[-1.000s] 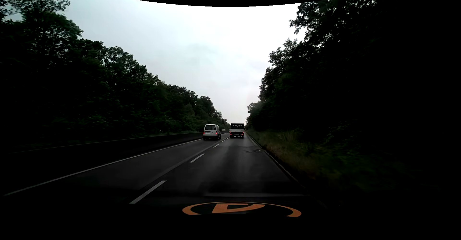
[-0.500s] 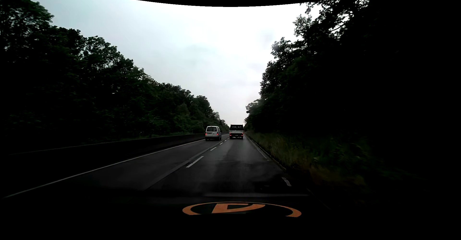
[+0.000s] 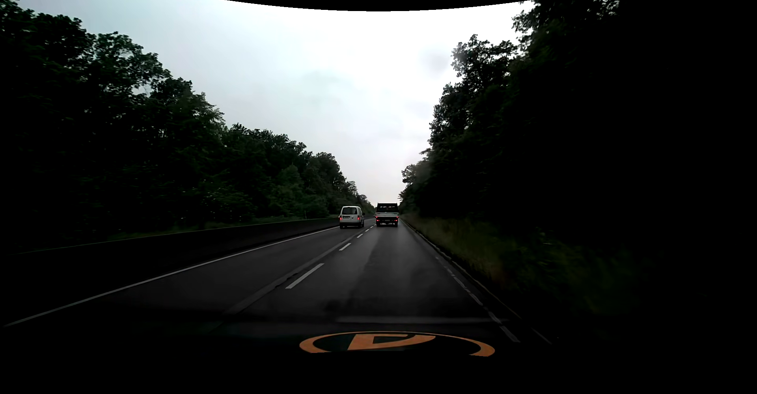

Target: Follow the waypoints while adhering to traffic rules and regulations

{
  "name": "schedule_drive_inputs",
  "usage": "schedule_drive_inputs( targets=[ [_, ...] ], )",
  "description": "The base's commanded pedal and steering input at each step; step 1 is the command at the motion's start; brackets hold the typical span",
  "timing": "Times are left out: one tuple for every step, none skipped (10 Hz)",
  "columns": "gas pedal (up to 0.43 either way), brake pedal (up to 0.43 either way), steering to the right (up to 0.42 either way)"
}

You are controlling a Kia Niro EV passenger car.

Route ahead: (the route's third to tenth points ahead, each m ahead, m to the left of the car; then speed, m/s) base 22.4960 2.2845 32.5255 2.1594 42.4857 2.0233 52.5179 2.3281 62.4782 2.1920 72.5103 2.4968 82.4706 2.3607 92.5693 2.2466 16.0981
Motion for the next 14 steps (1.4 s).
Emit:
schedule_drive_inputs(
  targets=[
    [0.130, 0.000, 0.002],
    [0.130, 0.000, 0.002],
    [0.118, 0.000, 0.002],
    [0.118, 0.000, 0.002],
    [0.118, 0.000, 0.001],
    [0.110, 0.000, 0.001],
    [0.110, 0.000, 0.001],
    [0.110, 0.000, 0.001],
    [0.110, 0.000, 0.001],
    [0.110, 0.000, 0.001],
    [0.110, 0.000, 0.001],
    [0.110, 0.000, 0.001],
    [0.098, 0.000, 0.001],
    [0.087, 0.000, 0.001]
  ],
)
